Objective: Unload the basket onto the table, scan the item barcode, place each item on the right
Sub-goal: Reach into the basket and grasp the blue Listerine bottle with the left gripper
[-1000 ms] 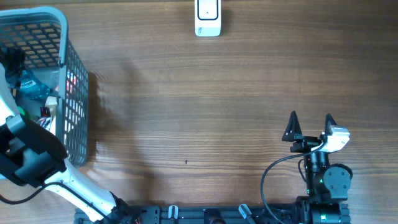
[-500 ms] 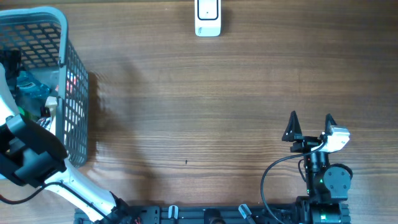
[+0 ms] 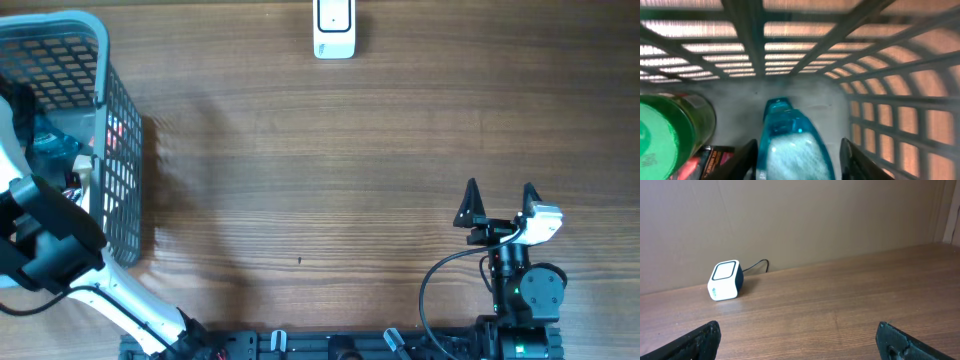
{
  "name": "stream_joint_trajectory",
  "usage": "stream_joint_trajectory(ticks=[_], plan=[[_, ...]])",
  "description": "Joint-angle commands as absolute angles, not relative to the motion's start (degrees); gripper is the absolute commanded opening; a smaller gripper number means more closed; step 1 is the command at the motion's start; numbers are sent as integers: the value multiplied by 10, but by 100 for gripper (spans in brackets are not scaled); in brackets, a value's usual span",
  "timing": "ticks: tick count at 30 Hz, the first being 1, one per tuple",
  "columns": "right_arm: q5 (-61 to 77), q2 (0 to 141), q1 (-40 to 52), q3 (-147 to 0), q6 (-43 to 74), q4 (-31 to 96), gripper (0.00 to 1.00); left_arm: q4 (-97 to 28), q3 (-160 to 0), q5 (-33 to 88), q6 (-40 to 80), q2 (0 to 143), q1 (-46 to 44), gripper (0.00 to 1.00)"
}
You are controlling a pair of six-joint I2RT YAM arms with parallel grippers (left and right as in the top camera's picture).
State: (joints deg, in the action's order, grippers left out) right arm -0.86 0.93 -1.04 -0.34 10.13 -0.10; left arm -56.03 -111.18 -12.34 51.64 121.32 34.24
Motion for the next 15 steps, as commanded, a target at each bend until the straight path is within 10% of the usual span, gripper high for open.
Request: stream_joint_trajectory(ticks=[1,15], plan=[[1,4,-8,-3,91,-3,100,-561,-1117,-134,519,1224,344,39],[1,4,-8,-3,91,-3,100,-615,-1118,-83,519,1205,344,11]])
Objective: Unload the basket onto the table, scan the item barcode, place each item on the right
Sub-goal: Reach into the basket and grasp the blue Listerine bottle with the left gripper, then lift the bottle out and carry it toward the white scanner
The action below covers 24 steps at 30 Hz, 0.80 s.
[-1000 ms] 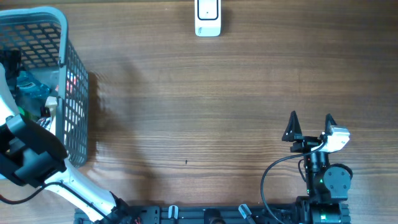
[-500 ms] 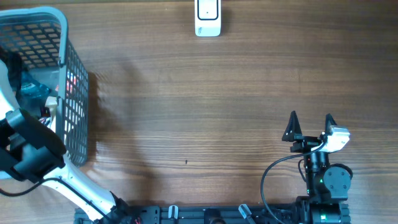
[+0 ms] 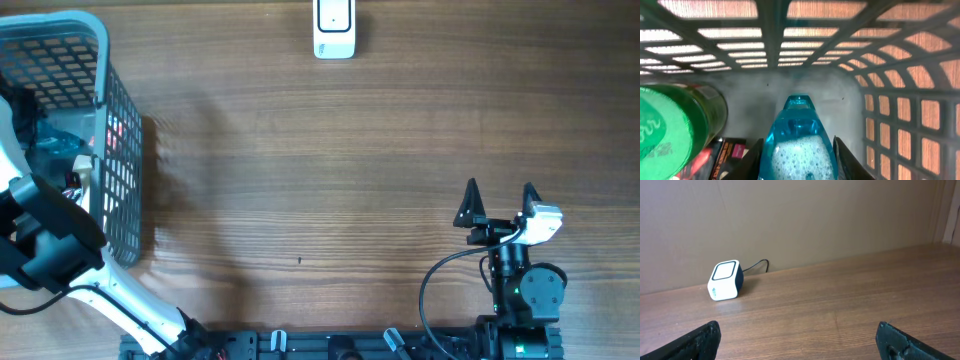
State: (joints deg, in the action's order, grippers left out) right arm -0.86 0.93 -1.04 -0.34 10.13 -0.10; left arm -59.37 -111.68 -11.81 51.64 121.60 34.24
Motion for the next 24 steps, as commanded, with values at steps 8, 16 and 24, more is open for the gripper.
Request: stream_joint_trajectory(ticks=[8,16,24], plan=[[1,4,-8,-3,91,-3,100,-646,-1118,-73,512,1101,344,11],[1,4,-8,-3,91,-3,100,-670,-1118,-50,513,943,344,13],[1,4,-8,-3,91,-3,100,-654,-1118,91,513,777,340,16]])
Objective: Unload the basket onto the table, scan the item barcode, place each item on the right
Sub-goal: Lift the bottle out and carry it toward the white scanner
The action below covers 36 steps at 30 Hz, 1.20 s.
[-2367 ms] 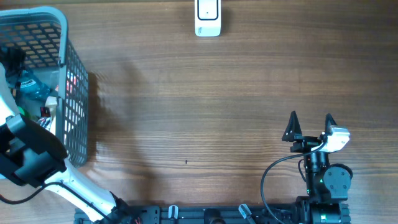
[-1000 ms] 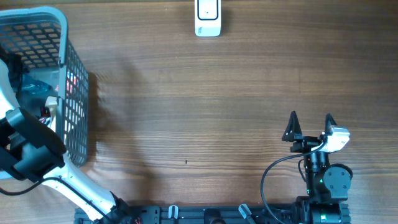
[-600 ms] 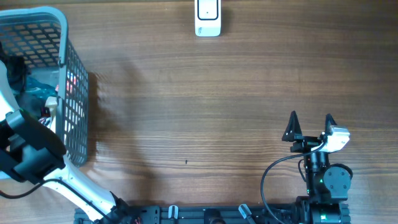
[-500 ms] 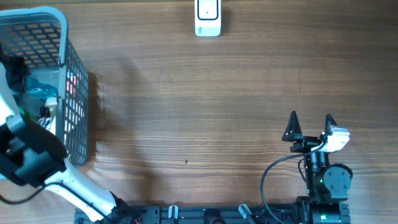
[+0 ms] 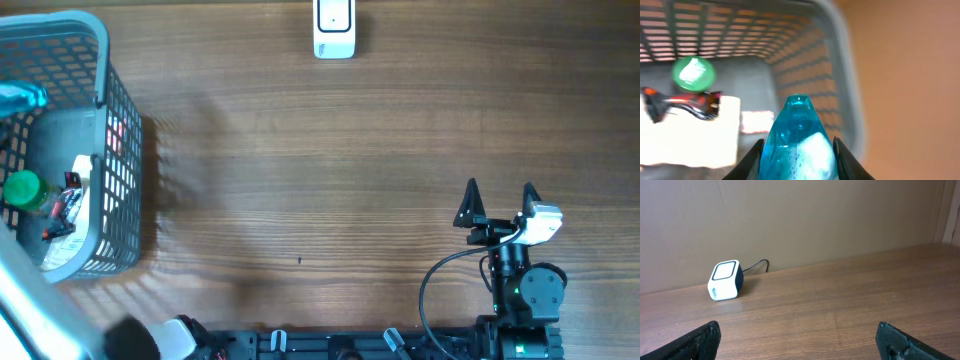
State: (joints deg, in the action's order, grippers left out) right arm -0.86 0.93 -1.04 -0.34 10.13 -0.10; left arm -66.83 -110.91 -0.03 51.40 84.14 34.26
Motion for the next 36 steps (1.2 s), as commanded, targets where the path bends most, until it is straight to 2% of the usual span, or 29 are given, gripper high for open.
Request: stream_joint_trajectory(ticks=[1,6,11,20,26,36], plan=[[1,4,-8,-3,91,-3,100,-653,-1118,103,514,765,336,16],[1,4,-8,-3,91,-3,100,-657,-1118,150,515,714,279,15],[1,4,-8,-3,91,-3,100,-668,-1118,144,515,724,159,16],[1,4,-8,-3,91,-3,100,-709,-1118,1,512,843,-36,16],[1,4,-8,-3,91,-3,100,-740,-1118,-59,490,961,-112,17],[1,4,-8,-3,91,-3,100,-726,-1118,-101,411,1119,-176,19]])
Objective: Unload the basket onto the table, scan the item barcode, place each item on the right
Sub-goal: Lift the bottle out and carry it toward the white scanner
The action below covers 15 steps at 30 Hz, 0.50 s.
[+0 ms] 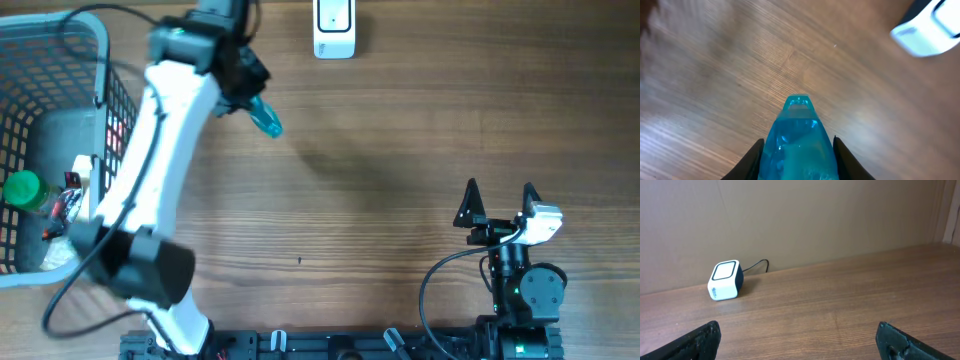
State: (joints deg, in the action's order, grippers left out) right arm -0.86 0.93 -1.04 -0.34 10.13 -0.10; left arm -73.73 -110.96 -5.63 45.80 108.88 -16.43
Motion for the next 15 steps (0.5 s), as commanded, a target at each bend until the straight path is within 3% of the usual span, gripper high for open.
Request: stream_joint_trajectory(ticks=[1,15], plan=[[1,4,-8,-3,91,-3,100,-726,-1118,-110,407,1130,-179,19],[1,4,-8,-3,91,-3,100,-662,-1117,-130,407,1191,-183,22]])
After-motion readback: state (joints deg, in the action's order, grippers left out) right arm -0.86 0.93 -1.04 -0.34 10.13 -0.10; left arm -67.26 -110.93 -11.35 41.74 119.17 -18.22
